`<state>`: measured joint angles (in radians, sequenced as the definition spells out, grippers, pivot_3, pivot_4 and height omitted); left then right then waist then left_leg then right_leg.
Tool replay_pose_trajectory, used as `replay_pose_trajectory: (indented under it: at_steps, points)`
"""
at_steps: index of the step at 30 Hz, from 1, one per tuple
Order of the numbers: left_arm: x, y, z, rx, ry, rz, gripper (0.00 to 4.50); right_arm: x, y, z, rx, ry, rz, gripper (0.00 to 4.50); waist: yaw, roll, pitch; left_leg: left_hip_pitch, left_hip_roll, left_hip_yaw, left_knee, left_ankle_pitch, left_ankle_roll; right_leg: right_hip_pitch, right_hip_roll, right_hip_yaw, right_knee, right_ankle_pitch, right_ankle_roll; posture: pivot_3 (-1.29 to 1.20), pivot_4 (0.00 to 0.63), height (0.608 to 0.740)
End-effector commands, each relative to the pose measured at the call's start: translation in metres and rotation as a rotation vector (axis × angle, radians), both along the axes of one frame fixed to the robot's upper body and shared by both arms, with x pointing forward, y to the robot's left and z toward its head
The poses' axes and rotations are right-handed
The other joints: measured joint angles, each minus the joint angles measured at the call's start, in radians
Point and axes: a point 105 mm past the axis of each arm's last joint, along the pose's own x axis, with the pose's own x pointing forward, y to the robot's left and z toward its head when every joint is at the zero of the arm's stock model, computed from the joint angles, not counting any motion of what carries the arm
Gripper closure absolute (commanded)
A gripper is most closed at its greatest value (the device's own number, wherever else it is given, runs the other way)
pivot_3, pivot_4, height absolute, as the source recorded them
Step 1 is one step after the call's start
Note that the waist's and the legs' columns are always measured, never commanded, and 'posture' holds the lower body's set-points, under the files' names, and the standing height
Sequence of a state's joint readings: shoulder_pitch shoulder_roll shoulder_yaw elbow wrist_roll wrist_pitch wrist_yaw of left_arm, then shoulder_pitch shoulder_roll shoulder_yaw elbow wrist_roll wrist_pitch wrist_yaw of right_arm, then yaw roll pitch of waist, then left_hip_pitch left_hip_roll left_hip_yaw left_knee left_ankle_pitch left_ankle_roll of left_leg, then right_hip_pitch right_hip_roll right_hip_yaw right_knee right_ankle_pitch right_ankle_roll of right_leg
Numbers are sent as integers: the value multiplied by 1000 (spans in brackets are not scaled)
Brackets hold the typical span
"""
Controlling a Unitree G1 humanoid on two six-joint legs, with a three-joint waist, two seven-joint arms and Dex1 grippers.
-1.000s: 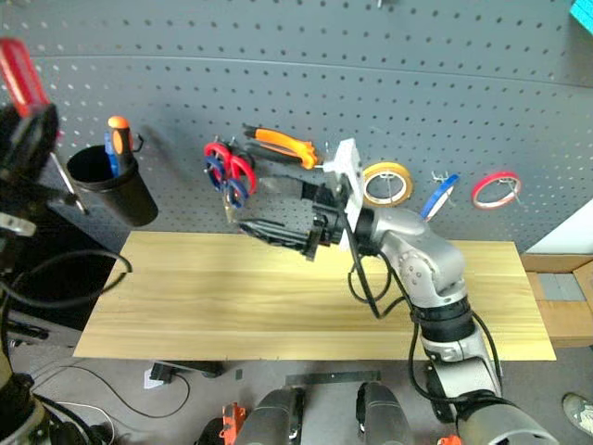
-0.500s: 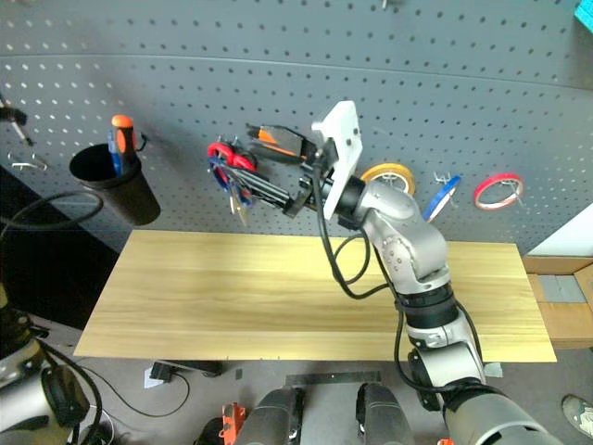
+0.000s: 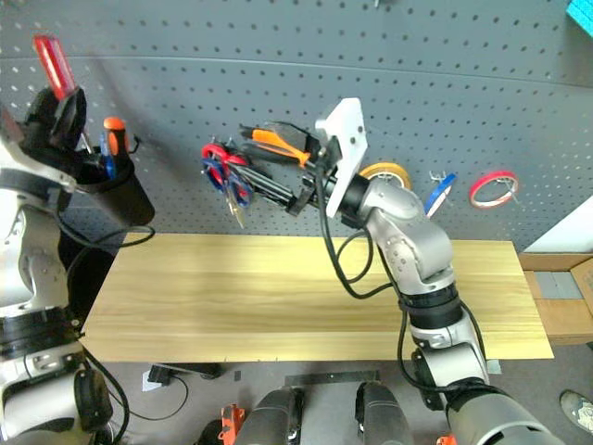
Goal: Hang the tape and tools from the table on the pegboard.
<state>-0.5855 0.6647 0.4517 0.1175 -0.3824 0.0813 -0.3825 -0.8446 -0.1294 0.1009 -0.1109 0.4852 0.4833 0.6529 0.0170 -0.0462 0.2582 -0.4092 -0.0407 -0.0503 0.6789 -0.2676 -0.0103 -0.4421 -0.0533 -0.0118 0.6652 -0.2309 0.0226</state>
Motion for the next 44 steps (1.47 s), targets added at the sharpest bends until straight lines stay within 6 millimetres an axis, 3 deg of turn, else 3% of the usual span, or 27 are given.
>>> replay_pose_trajectory:
  at_steps: [1, 2, 3, 12, 14, 16, 18, 22, 27, 30, 32, 34, 44]
  points:
    - [-16, -1, 13, -6, -54, -16, 3725, -9, -1, 11, 18, -50, 17, 0, 0, 0, 0, 0, 0, 0, 0, 0, 0, 0, 0, 0, 0, 0, 0, 83, 190, 740]
    - [-18, -1, 12, -22, -50, -32, 3725, -9, 0, 11, 18, -50, 18, 0, 0, 0, 0, 0, 0, 0, 0, 0, 0, 0, 0, 0, 0, 0, 0, 83, 190, 740]
    - [-19, -1, 11, -32, -45, -42, 3001, -9, 0, 11, 17, -51, 19, 0, 0, 0, 0, 0, 0, 0, 0, 0, 0, 0, 0, 0, 0, 0, 0, 87, 190, 740]
    - [-30, -2, 6, -25, -21, -37, 36, -8, 1, 10, 3, -53, 34, 0, 1, 0, 0, 0, 0, 0, 0, 0, 0, 0, 0, 0, 0, 0, 0, 91, 185, 740]
    - [-34, -11, 4, -11, -5, -75, 13, -10, 0, 7, -13, -42, 61, 0, 1, 0, 0, 0, 0, 0, 0, 0, 0, 0, 0, 0, 0, 0, 0, 92, 181, 740]
    - [-46, -42, -13, 6, 98, -264, 13, -25, -6, -9, -83, 8, 184, 0, 1, 0, -1, 0, 0, 0, 0, 0, 0, 0, 0, 1, 0, 0, 0, 97, 176, 740]
    - [-59, -68, -33, 35, 205, -405, 13, -39, -13, -25, -149, 43, 269, 0, 0, 0, -5, -1, 0, 0, 0, -1, 1, 1, -1, 1, -2, 0, 0, 102, 174, 740]
    - [-89, -87, -94, -24, 467, -542, 13, -40, -32, -54, -155, 187, 275, 0, 1, 1, -7, -2, 0, 0, -1, -1, 2, 1, -1, 1, -3, 0, 0, 103, 179, 740]
    - [-92, -69, -144, -176, 566, -392, 13, -37, -50, -106, -196, 347, 201, 0, 8, 6, -12, 3, 1, 0, -1, -4, 6, 5, -1, 1, -1, 0, 0, 99, 183, 740]
    - [-81, -51, -169, -242, 565, -212, 13, -17, -66, -132, -163, 430, 49, 0, 10, 9, -23, 14, 1, -2, -1, -3, 7, 20, -1, 0, -3, 0, 0, 85, 158, 740]
    - [-77, -42, -188, -266, 571, -106, 13, 10, -88, -154, -130, 477, -160, 0, 9, 9, -39, 17, 0, -1, -1, -3, 7, 23, 0, 0, -4, 0, 0, 77, 144, 740]
    - [-75, -38, -205, -267, 587, -41, 13, 22, -106, -169, -114, 501, -288, 0, 9, 9, -52, 20, 0, 0, -1, -3, 7, 26, 0, 0, -5, 0, 0, 66, 125, 740]
    - [-78, -32, -242, -256, 640, 60, 13, 37, -155, -214, -77, 601, -509, 0, 6, 14, -91, 27, 1, 2, -3, -3, 8, 31, 1, 2, -4, 0, 0, 59, 69, 740]
